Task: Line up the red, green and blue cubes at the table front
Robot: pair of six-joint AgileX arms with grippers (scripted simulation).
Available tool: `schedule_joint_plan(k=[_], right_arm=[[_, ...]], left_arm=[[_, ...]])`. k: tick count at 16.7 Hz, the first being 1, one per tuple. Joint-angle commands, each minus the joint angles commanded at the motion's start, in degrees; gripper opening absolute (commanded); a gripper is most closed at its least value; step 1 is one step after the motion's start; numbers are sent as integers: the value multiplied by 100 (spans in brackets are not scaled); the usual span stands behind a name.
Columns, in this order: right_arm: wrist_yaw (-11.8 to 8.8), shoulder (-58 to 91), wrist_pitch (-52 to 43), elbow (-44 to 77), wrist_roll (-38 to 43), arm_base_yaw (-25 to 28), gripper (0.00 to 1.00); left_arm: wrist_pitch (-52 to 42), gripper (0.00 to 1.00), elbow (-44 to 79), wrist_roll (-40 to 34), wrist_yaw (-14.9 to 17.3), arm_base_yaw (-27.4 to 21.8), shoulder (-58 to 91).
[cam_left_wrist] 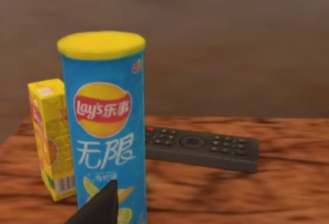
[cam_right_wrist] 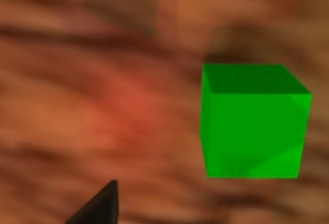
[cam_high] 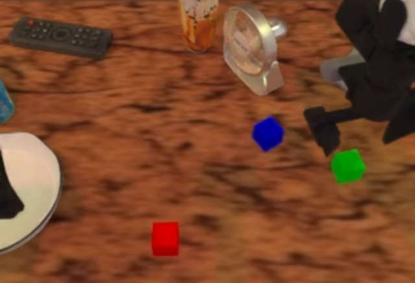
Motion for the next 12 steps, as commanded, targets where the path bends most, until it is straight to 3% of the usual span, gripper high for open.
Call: schedule_joint_plan(k=[7,12], right_arm=[[5,624,1407,-748,25,26,100],[5,698,1523,-820,29,30,100]], left_arm=[[0,100,0,0,0,0,0],[0,100,0,0,0,0,0]])
